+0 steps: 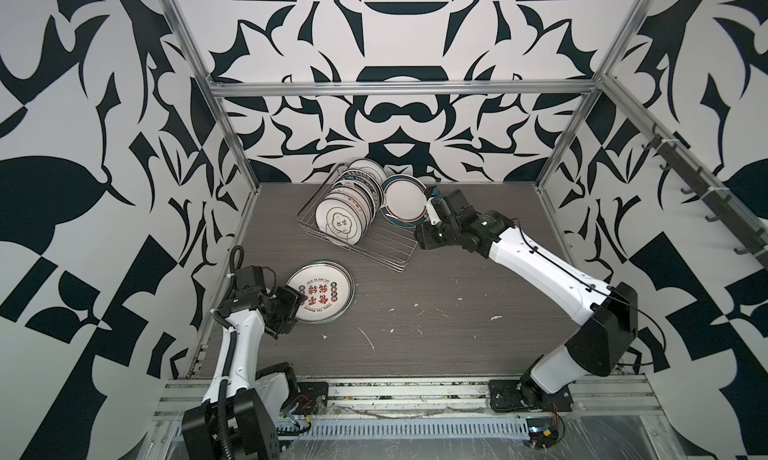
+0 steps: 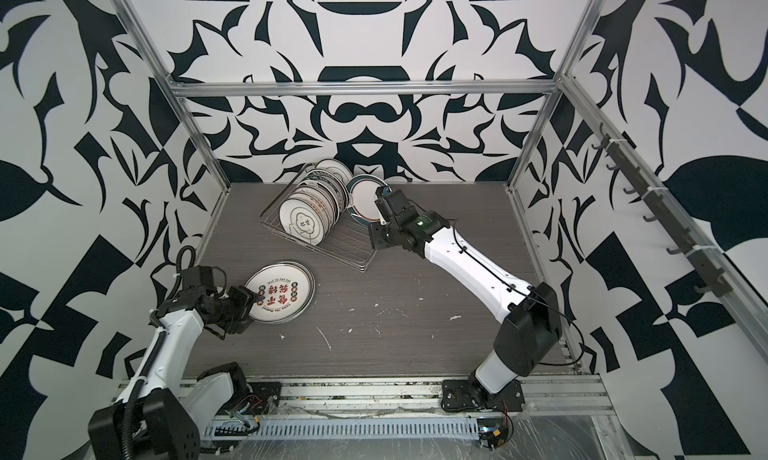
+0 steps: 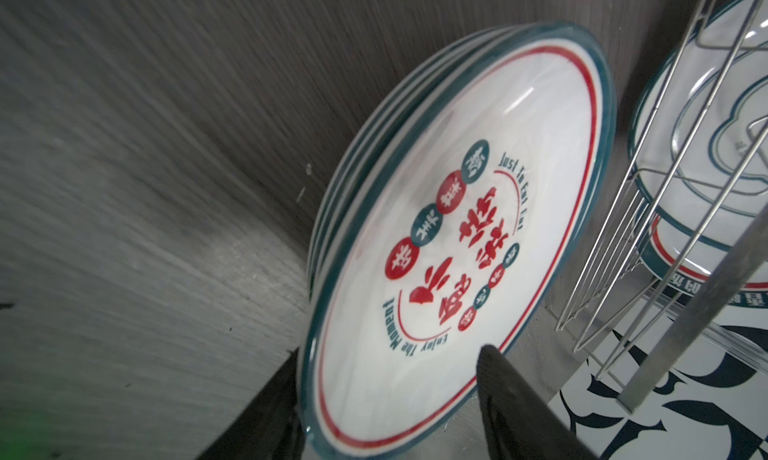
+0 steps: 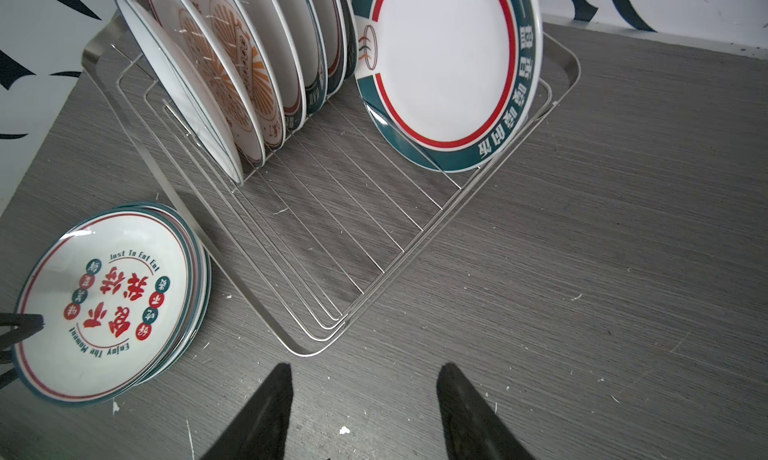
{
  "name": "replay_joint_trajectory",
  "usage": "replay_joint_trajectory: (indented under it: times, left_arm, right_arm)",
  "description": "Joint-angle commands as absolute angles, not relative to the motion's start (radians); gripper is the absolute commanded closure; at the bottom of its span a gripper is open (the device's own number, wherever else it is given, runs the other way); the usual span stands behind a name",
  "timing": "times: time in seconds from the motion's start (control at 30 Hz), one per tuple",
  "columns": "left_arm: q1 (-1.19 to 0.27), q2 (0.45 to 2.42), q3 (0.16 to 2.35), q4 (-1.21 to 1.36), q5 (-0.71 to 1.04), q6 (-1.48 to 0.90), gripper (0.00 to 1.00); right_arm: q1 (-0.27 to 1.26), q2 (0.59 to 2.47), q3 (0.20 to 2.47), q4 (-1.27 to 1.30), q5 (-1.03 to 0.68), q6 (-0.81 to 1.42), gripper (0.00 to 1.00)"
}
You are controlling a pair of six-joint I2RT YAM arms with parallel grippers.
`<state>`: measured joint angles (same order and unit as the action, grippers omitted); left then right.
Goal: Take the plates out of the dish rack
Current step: 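Release the plate with the left gripper while the right moves to the rack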
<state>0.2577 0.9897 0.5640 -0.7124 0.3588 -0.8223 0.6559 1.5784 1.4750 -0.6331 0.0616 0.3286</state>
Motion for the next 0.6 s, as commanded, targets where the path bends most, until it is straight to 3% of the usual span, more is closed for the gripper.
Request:
replay_joint_trajectory:
  times: [0.0,0.37,0.4,0.43,0.47,0.57]
  left_arm:
    - [0.236,1.009,0.595,-0.704,0.369,-0.831,0.33]
    - [0.224,1.022,0.597,-0.695,0.386,-0.836,0.22]
    - [0.225,1.022,0.598,-0.697,0.390,-0.834,0.20]
    - [0.225,1.020,0.599,-0.700,0.394,-0.833,0.07]
    - [0.225,1.018,0.602,-0.709,0.393,-0.830,0.02]
    - [0.225,1.003,0.611,-0.735,0.383,-0.816,0.01]
  right_arm:
    - [0.652,1.554,1.460,-0.607,0.056,0.314,0.40]
    - [0.650,1.566,1.463,-0.601,0.040,0.308,0.40]
    - [0.650,1.569,1.466,-0.601,0.039,0.306,0.40]
    - [0.651,1.572,1.469,-0.601,0.038,0.305,0.40]
    - [0.651,1.576,1.471,-0.602,0.040,0.301,0.40]
    - [0.648,1.591,1.488,-0.602,0.041,0.291,0.40]
